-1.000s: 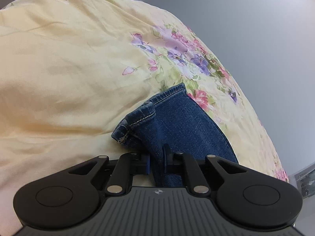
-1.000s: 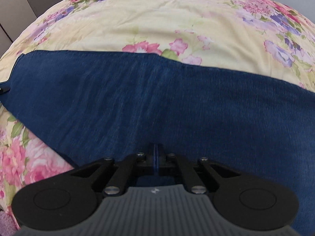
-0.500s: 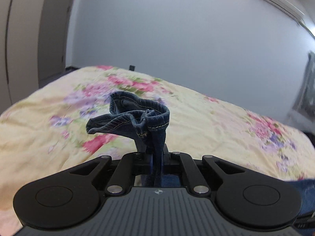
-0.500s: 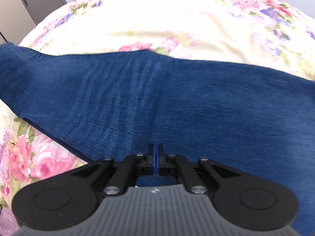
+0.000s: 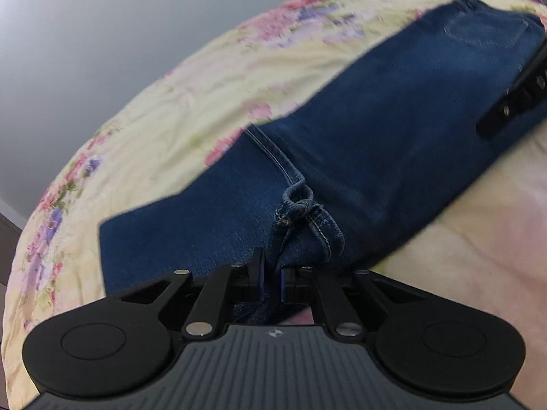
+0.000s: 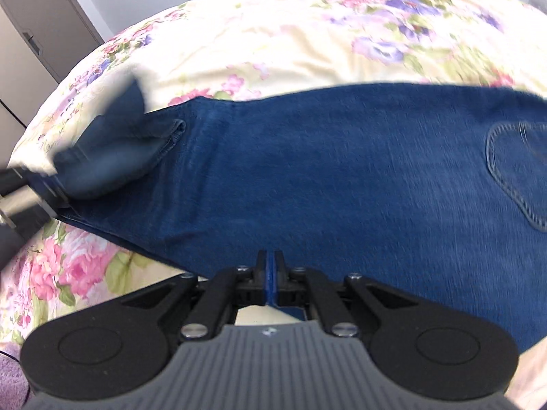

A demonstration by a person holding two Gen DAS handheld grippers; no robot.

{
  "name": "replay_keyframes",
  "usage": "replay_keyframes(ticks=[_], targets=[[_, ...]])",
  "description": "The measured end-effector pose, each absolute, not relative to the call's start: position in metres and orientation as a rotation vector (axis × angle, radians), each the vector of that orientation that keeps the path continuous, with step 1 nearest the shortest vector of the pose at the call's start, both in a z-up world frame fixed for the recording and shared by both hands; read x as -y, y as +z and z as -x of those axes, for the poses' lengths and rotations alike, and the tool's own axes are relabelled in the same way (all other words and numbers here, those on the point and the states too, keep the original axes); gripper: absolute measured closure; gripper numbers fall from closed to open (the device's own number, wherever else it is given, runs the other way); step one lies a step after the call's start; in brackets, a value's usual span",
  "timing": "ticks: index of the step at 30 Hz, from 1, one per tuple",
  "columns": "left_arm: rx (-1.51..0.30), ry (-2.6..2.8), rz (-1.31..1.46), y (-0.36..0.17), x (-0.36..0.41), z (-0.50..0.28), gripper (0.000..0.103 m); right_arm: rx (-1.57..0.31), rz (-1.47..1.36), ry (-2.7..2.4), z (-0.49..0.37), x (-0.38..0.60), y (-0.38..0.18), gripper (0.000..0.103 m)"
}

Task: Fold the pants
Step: 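Fold the leg hem with the left gripper over toward the right gripper, then open both grippers and release the folded jeans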

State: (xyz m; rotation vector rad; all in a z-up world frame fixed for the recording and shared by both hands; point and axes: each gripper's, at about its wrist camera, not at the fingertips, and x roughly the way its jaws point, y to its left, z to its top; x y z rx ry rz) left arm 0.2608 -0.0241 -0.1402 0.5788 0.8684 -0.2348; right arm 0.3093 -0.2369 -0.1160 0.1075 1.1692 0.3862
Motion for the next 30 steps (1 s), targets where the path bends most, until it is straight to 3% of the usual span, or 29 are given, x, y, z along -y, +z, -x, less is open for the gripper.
replay_keyframes(ticks=[2, 7, 8, 11, 20, 21, 23, 30], targets=[[-0.921, -0.246, -0.538, -0.145, 0.017, -0.262, 0.093, -1.176, -0.112, 0.392, -0.306, 0.241, -0.120, 0.103], [-1.010, -0.301, -0.297, -0.128, -0.013, -0.274, 0.078, -1.182, -0.113, 0.415, -0.303, 0.238, -0.125, 0.103], [-1.028, -0.315, -0.261, -0.126, -0.017, -0.275, 0.070, -1.181, -0.114, 0.418, -0.303, 0.237, -0.125, 0.103], [-1.071, -0.394, -0.126, -0.122, -0.026, -0.276, 0.030, -1.179, -0.120, 0.427, -0.305, 0.230, -0.124, 0.103], [-1.033, -0.454, 0.099, -0.084, -0.057, -0.264, 0.028, -1.131, -0.087, 0.491, -0.299, 0.209, -0.099, 0.097], [-1.019, -0.450, 0.118, -0.078, -0.064, -0.261, 0.028, -1.124, -0.090, 0.497, -0.299, 0.207, -0.096, 0.094], [-0.995, -0.449, 0.150, -0.068, -0.074, -0.262, 0.028, -1.110, -0.102, 0.506, -0.299, 0.199, -0.091, 0.073], [-0.929, -0.401, 0.235, -0.049, -0.111, -0.258, 0.028, -1.097, -0.147, 0.540, -0.301, 0.171, -0.080, 0.062]])
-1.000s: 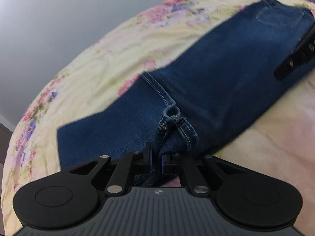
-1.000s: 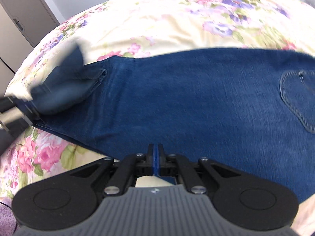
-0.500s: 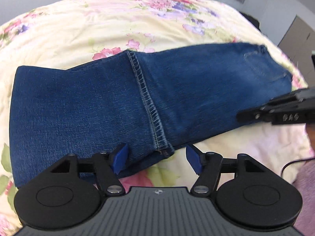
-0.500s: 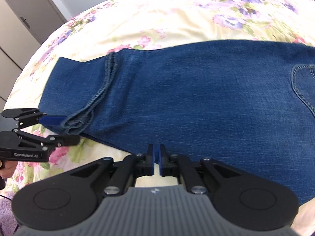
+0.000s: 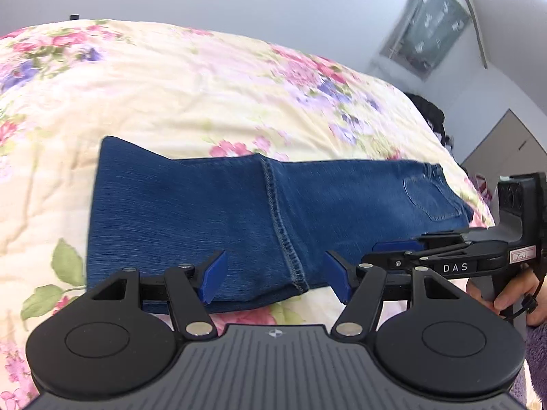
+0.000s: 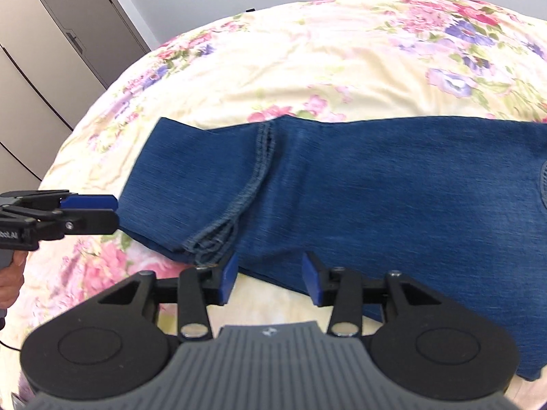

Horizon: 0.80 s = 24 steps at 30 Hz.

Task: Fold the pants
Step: 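Open both grippers and release the folded jeans, then grasp the folded leg edge with the right gripper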

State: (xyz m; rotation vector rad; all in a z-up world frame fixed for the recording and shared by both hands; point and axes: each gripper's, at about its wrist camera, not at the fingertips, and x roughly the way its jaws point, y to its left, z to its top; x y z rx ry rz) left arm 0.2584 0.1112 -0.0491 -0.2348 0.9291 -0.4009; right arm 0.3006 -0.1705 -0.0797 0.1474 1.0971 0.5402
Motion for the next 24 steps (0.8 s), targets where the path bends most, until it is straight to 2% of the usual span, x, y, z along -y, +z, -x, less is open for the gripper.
replay_keyframes(ticks=[2, 7, 13, 18, 24], targets=[[-0.921, -0.384, 0.251, -0.048, -0.122, -0.257, 0.028, -1.099, -0.160, 0.543, -0.301, 0.163, -0.079, 0.057], [-0.911, -0.279, 0.217, -0.051, -0.146, -0.254, 0.029, -1.107, -0.183, 0.533, -0.305, 0.149, -0.080, 0.053], [-0.890, -0.158, 0.242, -0.068, -0.175, -0.254, 0.034, -1.123, -0.271, 0.497, -0.319, 0.138, -0.090, 0.051], [-0.918, -0.138, 0.249, -0.086, -0.185, -0.257, 0.034, -1.173, -0.316, 0.490, -0.326, 0.125, -0.106, 0.050], [-0.945, -0.149, 0.261, -0.104, -0.189, -0.259, 0.034, -1.321, -0.592, 0.448, -0.326, 0.132, -0.149, 0.052]])
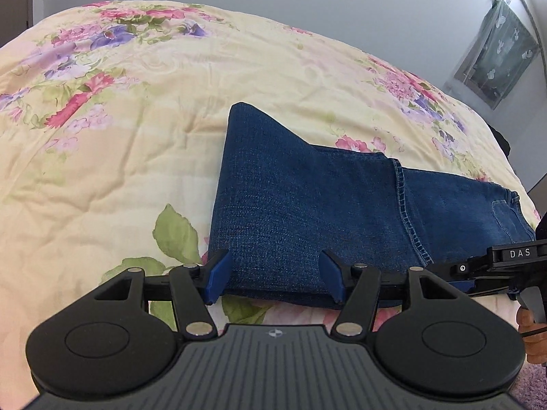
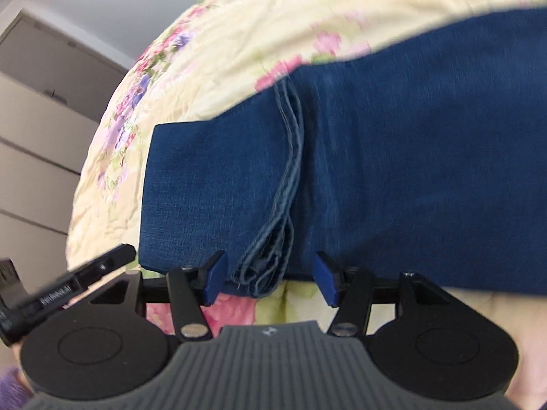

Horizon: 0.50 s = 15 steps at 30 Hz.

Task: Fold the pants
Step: 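Grasp the folded leg edge with the right gripper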

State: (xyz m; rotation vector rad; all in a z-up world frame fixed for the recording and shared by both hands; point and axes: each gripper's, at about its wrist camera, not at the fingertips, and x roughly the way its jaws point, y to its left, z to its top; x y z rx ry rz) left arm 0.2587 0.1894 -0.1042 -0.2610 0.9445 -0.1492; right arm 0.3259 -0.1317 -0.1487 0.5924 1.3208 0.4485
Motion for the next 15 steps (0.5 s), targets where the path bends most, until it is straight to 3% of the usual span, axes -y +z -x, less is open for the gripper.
replay_keyframes(ticks=[9, 10, 15], targets=[[-0.939, -0.158, 0.257, -0.107, -0.191, -0.260, 0.034, -1.351, -0.942, 0.418, -0.312, 0.140, -0.178, 0.062], [-0.939, -0.159, 0.259, -0.106, -0.191, -0.260, 0.034, -1.338, -0.967, 0.411, -0.310, 0.140, -0.178, 0.067], [-0.935, -0.165, 0.263, -0.106, -0.191, -0.260, 0.034, -1.287, -1.023, 0.423, -0.311, 0.146, -0.169, 0.067]])
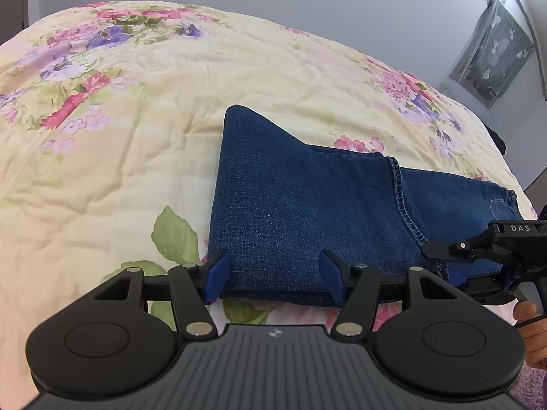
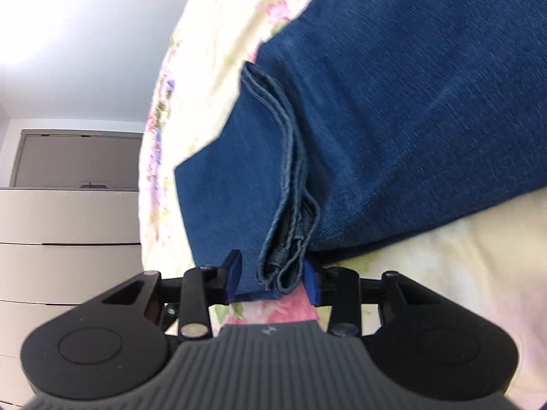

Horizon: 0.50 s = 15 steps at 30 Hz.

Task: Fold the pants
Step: 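Grasp the folded leg edge with the right gripper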

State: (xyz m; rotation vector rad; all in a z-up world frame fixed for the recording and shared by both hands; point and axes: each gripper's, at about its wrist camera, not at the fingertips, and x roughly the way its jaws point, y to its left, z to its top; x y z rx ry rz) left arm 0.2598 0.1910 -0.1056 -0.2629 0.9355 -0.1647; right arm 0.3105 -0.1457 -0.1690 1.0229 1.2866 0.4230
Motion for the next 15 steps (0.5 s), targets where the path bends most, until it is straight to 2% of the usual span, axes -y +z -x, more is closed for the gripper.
replay_keyframes(ticks=[6, 15], targets=[[-0.931, -0.180, 0.262, -0.104, -0.190, -0.259, 0.034, -1.275, -1.082, 0.405, -0.312, 0.147, -0.165, 0.069], [-0.928, -0.177, 0.280, -0.103, -0.184, -0.262, 0.034, -1.284, -0.900, 0.429, -0.319, 0.129, -0.139, 0.068]])
